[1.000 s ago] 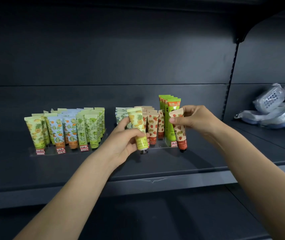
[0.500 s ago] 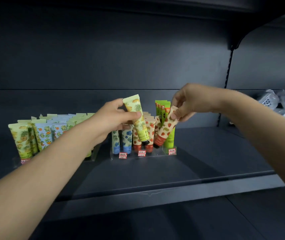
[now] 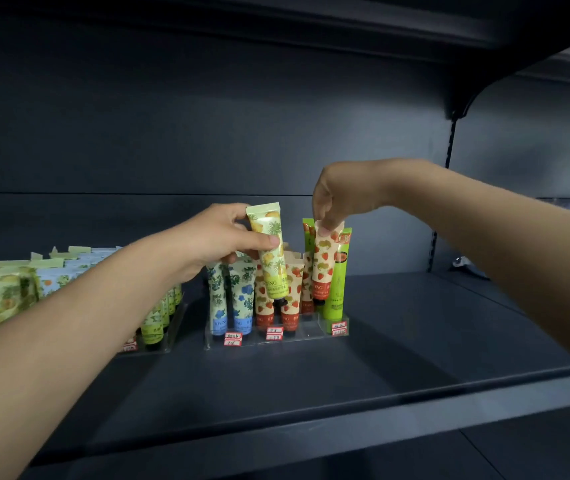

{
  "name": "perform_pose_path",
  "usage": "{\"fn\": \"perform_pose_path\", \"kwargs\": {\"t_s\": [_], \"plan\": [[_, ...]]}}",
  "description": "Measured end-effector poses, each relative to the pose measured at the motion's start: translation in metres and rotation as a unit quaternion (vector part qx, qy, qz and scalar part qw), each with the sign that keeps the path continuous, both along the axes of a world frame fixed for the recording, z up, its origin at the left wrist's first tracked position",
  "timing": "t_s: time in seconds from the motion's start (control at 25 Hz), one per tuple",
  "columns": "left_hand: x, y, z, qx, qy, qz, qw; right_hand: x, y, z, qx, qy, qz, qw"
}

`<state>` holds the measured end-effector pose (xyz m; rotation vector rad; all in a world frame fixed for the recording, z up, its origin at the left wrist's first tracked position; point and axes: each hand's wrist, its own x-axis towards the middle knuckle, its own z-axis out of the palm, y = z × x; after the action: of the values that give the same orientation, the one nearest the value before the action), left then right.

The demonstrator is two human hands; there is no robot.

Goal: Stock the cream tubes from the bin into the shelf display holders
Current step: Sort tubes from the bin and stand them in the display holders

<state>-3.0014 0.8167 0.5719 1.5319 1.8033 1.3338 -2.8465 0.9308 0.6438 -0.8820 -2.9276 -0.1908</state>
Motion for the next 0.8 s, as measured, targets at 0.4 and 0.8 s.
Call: {"fn": "perform_pose_path", "kwargs": {"t_s": [0.4,0.8], "plan": [[-0.011,0.004,0.005,0.011,0.018,-0.010,1.000,-0.025,0.017,-0.014,0.019,-0.064,0.024,0.997],[-0.019,0.007,0.005,0.014,0.026,-0.007,1.000,-0.037,0.023,-0.025,0.038,-0.089,0.012,0.995]]}}
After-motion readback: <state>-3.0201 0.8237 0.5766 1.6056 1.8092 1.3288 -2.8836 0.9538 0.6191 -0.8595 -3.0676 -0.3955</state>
